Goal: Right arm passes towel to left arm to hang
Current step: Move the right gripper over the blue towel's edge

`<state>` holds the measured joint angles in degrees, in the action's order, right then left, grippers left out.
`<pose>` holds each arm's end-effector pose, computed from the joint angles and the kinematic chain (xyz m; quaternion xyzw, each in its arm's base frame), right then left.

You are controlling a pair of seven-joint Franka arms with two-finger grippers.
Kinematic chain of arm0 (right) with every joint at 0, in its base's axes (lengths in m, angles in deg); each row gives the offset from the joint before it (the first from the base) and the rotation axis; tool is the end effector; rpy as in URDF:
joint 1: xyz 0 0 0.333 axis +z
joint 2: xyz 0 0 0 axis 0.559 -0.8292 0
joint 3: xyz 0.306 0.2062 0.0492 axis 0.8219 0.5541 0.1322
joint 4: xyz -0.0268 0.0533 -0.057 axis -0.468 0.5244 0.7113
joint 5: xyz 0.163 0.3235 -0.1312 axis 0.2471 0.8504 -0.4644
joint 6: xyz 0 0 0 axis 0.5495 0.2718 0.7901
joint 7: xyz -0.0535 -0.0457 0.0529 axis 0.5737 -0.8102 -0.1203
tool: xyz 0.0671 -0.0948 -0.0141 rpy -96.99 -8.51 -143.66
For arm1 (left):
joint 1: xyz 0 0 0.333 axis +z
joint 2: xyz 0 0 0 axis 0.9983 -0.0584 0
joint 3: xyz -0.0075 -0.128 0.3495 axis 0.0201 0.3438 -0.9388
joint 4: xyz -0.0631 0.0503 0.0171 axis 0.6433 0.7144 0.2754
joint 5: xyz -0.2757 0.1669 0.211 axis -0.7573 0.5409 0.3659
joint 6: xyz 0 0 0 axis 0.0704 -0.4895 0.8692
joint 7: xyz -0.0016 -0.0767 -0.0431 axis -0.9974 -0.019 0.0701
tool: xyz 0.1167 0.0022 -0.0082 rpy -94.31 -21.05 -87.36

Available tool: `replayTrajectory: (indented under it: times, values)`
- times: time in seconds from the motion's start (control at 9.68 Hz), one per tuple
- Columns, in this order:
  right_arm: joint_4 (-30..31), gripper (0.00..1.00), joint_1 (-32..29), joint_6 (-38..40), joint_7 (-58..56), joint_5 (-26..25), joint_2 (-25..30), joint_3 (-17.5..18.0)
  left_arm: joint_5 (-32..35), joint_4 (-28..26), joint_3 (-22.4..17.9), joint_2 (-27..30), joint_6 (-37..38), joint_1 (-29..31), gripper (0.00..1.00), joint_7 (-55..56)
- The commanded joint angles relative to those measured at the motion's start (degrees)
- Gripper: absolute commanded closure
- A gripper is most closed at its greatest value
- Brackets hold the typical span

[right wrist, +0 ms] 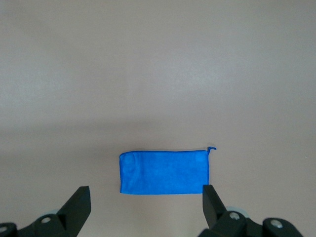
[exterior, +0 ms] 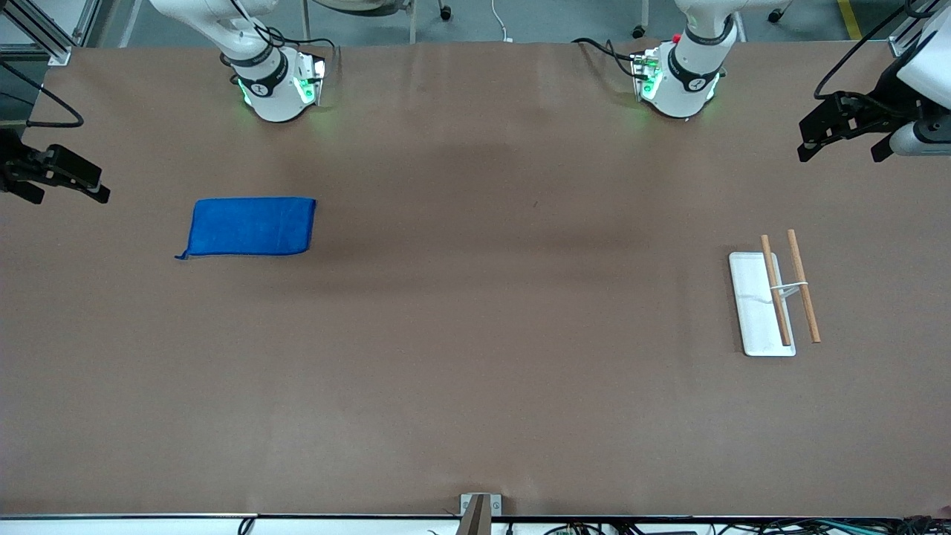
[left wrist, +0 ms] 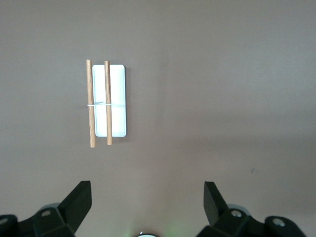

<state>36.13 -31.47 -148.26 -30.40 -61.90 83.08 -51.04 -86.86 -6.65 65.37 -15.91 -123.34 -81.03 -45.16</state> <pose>0.5384 -0.0224 0.6872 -0.9999 0.0078 -0.0009 0.0137 0.5040 -0.0661 0.7256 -0.9999 0.0119 -0.0106 0.0016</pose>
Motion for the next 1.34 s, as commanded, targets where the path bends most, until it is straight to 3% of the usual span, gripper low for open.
replayTrajectory:
  times: [0.0, 0.41, 0.93, 1.24]
  values:
    - [0.62, 0.0, -0.32, -0.29, 0.38, -0.47, 0.28, 0.17, 1.11, -2.25, 0.12, 0.25, -0.7, 0.09, 0.0, -0.14]
    - [3.06, 0.0, -0.32, -1.51, 0.21, -0.47, 0.37, 0.17, 1.11, -1.46, 0.12, -0.46, -0.7, 0.27, 0.0, -0.5]
    - [28.52, 0.0, -2.77, -19.16, -2.96, -0.64, 5.37, 0.08, 1.02, -1.46, 0.12, -1.07, -0.7, 0.18, 0.0, -0.58]
    - [35.84, 0.0, -3.05, -22.25, -2.96, -0.73, 5.64, 0.08, 1.02, -0.59, 0.12, -0.9, -0.7, 0.09, 0.0, -0.24]
